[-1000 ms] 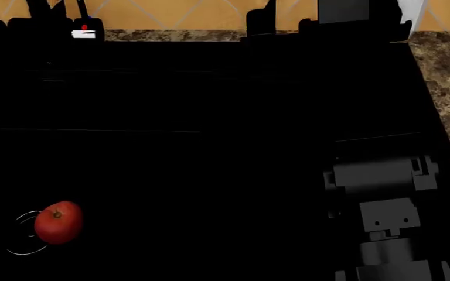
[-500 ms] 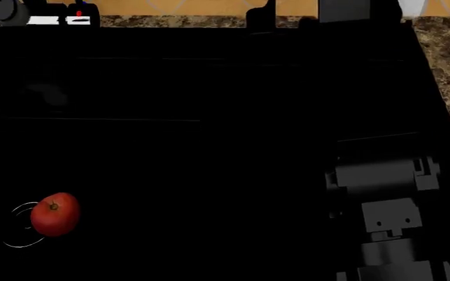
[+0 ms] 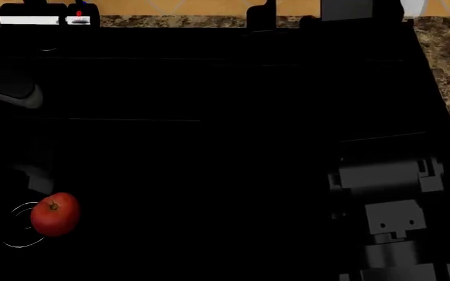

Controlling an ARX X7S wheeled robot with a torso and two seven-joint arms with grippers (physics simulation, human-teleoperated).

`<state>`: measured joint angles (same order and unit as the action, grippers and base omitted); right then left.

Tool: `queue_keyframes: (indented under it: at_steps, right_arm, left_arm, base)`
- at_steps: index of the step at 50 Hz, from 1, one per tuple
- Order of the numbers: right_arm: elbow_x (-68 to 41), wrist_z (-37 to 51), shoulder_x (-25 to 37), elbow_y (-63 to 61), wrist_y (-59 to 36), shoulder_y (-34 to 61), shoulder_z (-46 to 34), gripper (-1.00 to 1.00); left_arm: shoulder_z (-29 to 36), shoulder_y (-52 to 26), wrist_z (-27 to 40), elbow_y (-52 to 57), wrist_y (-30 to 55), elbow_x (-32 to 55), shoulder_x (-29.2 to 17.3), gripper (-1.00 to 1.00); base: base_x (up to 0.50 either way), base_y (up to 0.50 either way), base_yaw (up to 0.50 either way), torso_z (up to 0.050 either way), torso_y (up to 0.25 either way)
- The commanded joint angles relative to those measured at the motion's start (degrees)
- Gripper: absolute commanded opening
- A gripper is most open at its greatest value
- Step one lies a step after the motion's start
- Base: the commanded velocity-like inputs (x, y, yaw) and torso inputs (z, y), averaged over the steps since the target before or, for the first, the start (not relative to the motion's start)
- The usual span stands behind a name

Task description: Pick the tomato from the sink and place it on the plate located on the counter

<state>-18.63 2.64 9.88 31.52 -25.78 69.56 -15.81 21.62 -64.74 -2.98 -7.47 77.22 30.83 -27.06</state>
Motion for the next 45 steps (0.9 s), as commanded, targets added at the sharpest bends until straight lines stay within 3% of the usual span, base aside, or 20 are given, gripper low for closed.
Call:
queue_keyframes:
  at_steps: [1,14,35,43,44,45]
  right_arm:
    - [-0.66,0.36,0.51,-1.66,-0.77,-0.45,0.14,1.0]
    - [-1.03,0.54,0.41,-1.76,-0.74,-0.45,-0.05,1.0]
    - [-1.36,0.98,0.71,-1.7,-0.57,-0.59,-0.32,1.0]
    - [-1.43,1.12,0.88,-1.53,-0.35,-0.78,-0.42,1.0]
    - [-1.45,1.1,0.88,-1.44,-0.3,-0.79,-0.43,1.0]
    - [-1.45,1.13,0.87,-1.44,-0.31,-0.75,-0.46,1.0]
  left_arm:
    - [0.12,2.77,-0.87,3.31,5.13,2.68,-2.0,1.0]
    - [0.75,4.75,-1.11,5.83,6.97,4.29,-4.0,1.0]
    - [7.38,5.56,-3.31,-7.42,-5.03,-0.92,-1.24,1.0]
    - [8.84,5.23,-4.05,-10.83,-7.15,-1.87,-0.01,1.0]
    - [7.72,5.43,-2.85,-7.67,-4.13,-0.81,-0.39,1.0]
    - [8.84,5.3,-3.88,-10.58,-6.92,-1.83,0.05,1.0]
  base:
    - [0.0,0.0,0.0,0.0,0.0]
    - [0.0,0.0,0.0,0.0,0.0]
    - [0.0,0.0,0.0,0.0,0.0]
    - [0.0,0.0,0.0,0.0,0.0]
    - [0.0,0.0,0.0,0.0,0.0]
    - [0.0,0.0,0.0,0.0,0.0]
